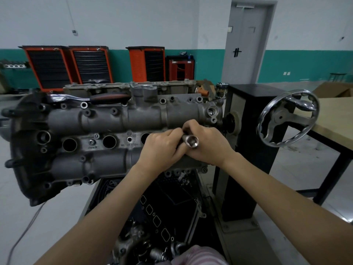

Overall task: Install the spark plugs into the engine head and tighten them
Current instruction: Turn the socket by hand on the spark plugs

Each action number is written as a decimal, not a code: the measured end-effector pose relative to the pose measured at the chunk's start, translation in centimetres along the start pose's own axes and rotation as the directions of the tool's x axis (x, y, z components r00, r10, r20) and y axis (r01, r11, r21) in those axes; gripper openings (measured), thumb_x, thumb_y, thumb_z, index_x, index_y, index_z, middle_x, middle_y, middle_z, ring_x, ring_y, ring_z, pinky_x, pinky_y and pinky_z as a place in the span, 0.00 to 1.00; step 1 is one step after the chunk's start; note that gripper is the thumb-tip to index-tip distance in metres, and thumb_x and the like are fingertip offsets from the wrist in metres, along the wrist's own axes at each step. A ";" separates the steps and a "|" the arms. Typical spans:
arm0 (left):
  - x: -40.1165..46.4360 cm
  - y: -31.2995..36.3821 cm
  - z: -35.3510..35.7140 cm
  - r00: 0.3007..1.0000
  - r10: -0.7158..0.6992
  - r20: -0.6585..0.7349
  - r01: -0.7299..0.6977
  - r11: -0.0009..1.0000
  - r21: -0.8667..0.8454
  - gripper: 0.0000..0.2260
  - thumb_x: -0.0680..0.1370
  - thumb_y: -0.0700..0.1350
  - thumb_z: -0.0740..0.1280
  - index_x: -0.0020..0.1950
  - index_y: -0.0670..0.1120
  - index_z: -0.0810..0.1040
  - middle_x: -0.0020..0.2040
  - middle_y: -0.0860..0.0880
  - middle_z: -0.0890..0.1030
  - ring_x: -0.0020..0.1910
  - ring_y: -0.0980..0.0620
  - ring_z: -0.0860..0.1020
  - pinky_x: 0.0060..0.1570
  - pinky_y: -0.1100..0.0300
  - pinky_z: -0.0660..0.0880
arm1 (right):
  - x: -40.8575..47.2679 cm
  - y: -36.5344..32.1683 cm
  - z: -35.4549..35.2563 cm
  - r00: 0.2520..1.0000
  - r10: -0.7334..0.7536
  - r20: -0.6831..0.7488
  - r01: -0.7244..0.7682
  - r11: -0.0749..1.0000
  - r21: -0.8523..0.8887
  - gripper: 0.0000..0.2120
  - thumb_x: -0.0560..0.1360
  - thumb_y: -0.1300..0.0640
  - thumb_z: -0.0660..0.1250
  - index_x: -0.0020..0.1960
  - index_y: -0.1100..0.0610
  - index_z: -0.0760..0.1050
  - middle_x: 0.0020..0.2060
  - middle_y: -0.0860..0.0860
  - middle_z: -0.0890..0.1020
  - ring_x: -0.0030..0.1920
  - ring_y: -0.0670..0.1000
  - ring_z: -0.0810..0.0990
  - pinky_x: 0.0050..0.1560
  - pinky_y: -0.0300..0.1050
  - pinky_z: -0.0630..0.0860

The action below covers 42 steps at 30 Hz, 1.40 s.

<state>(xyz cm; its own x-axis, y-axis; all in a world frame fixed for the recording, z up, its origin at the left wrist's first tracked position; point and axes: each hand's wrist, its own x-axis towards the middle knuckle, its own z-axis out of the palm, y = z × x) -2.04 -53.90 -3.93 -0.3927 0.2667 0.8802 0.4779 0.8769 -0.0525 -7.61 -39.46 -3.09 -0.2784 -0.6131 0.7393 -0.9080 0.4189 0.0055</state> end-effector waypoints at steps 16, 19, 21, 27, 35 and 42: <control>0.1 0.2 -0.1 1.000 0.018 0.024 -0.019 0.999 0.032 0.16 0.72 0.50 0.63 0.31 0.40 0.73 0.25 0.46 0.74 0.20 0.46 0.70 0.25 0.66 0.57 | 0.1 -0.2 -0.1 0.994 -0.106 -0.005 0.105 0.991 -0.082 0.07 0.66 0.62 0.65 0.41 0.65 0.69 0.26 0.53 0.75 0.21 0.54 0.73 0.22 0.34 0.59; 0.0 0.0 0.0 0.999 -0.002 0.036 0.001 0.999 0.042 0.12 0.69 0.45 0.69 0.30 0.40 0.73 0.24 0.45 0.74 0.20 0.45 0.71 0.22 0.64 0.60 | 0.0 -0.1 0.1 0.996 -0.084 -0.025 0.082 0.993 -0.079 0.10 0.68 0.57 0.61 0.41 0.65 0.72 0.27 0.52 0.77 0.23 0.54 0.74 0.22 0.36 0.60; 0.1 0.1 0.0 0.999 -0.019 0.028 0.018 0.999 0.040 0.11 0.67 0.42 0.73 0.30 0.40 0.73 0.24 0.45 0.73 0.20 0.44 0.71 0.21 0.63 0.62 | 0.0 0.0 0.2 0.996 -0.078 -0.039 0.076 0.995 -0.072 0.11 0.68 0.56 0.61 0.42 0.64 0.72 0.28 0.52 0.77 0.24 0.55 0.75 0.22 0.37 0.61; 0.1 0.6 -0.5 0.999 0.030 0.045 -0.029 0.999 -0.025 0.14 0.73 0.48 0.61 0.34 0.39 0.71 0.29 0.45 0.73 0.21 0.45 0.69 0.24 0.65 0.58 | 0.2 0.0 0.1 0.994 -0.099 -0.041 0.096 0.992 -0.077 0.06 0.68 0.58 0.57 0.40 0.62 0.67 0.24 0.53 0.73 0.21 0.54 0.71 0.22 0.36 0.57; -0.1 0.0 -0.2 1.000 0.004 0.021 -0.004 1.000 -0.009 0.11 0.71 0.44 0.66 0.31 0.40 0.70 0.25 0.47 0.71 0.19 0.47 0.68 0.25 0.66 0.57 | 0.0 0.1 0.1 0.998 -0.043 -0.047 0.042 0.999 -0.029 0.14 0.69 0.52 0.60 0.43 0.64 0.71 0.29 0.52 0.78 0.23 0.54 0.75 0.23 0.36 0.62; 0.0 0.2 0.1 0.999 0.021 -0.032 -0.022 0.999 -0.034 0.13 0.72 0.44 0.66 0.30 0.42 0.69 0.25 0.48 0.70 0.20 0.49 0.66 0.24 0.65 0.57 | 0.0 0.1 0.3 0.993 -0.111 -0.045 0.108 0.992 -0.059 0.07 0.71 0.58 0.58 0.44 0.58 0.61 0.27 0.53 0.76 0.21 0.54 0.71 0.23 0.35 0.58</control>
<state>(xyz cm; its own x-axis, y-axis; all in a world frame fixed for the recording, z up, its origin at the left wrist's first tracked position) -1.99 -53.73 -3.99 -0.3574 0.2721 0.8935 0.5132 0.8565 -0.0556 -7.80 -39.57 -3.32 -0.1617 -0.6254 0.7633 -0.9126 0.3892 0.1255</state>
